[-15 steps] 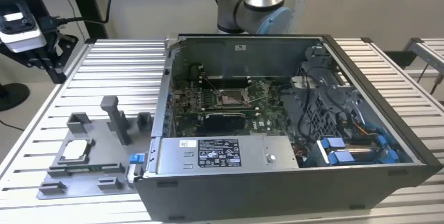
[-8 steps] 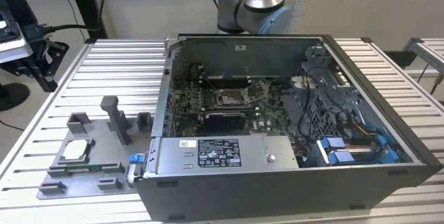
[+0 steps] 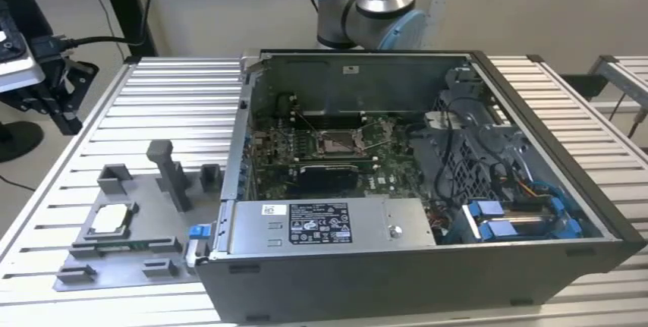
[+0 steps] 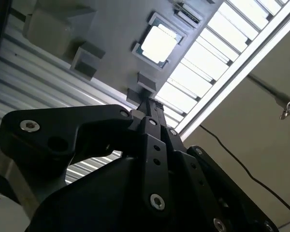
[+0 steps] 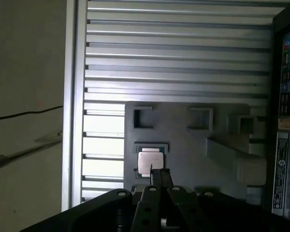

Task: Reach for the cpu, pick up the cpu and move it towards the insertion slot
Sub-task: 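Reach for the cpu, then pick up the cpu and move it towards the insertion slot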

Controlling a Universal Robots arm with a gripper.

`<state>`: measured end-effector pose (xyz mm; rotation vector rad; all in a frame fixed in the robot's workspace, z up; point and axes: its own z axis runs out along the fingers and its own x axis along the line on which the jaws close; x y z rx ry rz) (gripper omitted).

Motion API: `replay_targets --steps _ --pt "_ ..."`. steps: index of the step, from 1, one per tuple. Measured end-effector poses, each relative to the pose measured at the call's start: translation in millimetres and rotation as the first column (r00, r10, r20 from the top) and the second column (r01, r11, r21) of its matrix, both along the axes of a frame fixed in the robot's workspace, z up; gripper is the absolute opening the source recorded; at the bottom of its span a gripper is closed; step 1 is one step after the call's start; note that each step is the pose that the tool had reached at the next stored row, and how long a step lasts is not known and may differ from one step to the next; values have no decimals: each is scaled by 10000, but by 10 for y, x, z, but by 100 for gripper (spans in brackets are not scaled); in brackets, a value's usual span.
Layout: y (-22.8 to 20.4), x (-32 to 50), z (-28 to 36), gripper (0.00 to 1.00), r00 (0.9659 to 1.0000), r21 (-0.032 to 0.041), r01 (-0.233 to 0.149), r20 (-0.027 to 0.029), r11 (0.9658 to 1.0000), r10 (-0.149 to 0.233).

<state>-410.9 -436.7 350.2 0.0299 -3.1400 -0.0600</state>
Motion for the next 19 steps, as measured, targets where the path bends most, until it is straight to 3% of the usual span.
replay_targets --steps 1,2,19 --pt "0 0 0 0 10000 0 0 0 10000 0" --pt "0 0 0 100 10000 0 0 0 10000 0" --pt "0 0 -1 100 10000 0 0 -4 10000 0"
